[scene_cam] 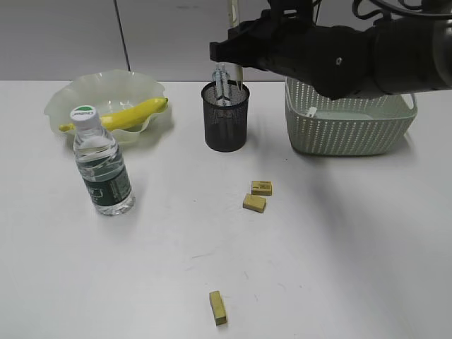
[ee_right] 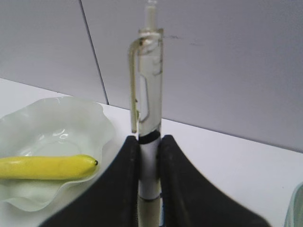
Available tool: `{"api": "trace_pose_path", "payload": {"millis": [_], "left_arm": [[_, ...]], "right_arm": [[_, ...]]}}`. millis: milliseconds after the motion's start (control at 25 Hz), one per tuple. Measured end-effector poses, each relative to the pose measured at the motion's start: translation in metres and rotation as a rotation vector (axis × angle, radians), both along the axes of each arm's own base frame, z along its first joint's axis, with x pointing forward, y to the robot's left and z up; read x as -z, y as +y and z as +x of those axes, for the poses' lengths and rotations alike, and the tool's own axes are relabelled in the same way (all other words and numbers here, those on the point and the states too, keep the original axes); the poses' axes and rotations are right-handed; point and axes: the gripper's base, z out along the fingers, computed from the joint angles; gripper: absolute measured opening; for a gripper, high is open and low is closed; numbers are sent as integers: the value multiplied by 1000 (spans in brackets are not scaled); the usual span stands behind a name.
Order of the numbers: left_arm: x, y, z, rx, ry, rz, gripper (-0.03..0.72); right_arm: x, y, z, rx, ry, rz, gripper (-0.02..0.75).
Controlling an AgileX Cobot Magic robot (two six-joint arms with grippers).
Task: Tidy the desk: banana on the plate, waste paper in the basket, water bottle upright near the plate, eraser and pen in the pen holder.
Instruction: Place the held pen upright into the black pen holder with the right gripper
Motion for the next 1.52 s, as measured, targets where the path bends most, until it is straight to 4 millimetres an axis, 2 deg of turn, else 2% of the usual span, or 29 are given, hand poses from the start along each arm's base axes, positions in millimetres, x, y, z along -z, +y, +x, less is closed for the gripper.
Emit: {"api": "trace_pose_path", "payload": {"millis": [200, 440, 640, 800, 1240, 1320, 1520], "left_arm": [[0, 0, 0, 0, 0, 0, 241], [0, 0, 0, 0, 0, 0, 241], [0, 0, 0, 0, 0, 0, 241], [0, 0, 0, 0, 0, 0, 241], [0, 0, 0, 0, 0, 0, 241], [0, 0, 0, 0, 0, 0, 241], [0, 0, 0, 0, 0, 0, 241]], "right_arm": [[11, 12, 22, -2, -15, 9, 108], [34, 21, 46, 4, -14, -12, 108], [52, 14, 60, 35, -19, -23, 108], [59, 8, 65, 52, -10, -30, 108], [77, 9, 64, 38, 67, -62, 108], [77, 9, 64, 38, 68, -62, 142], [77, 9, 64, 38, 68, -62, 419]]}}
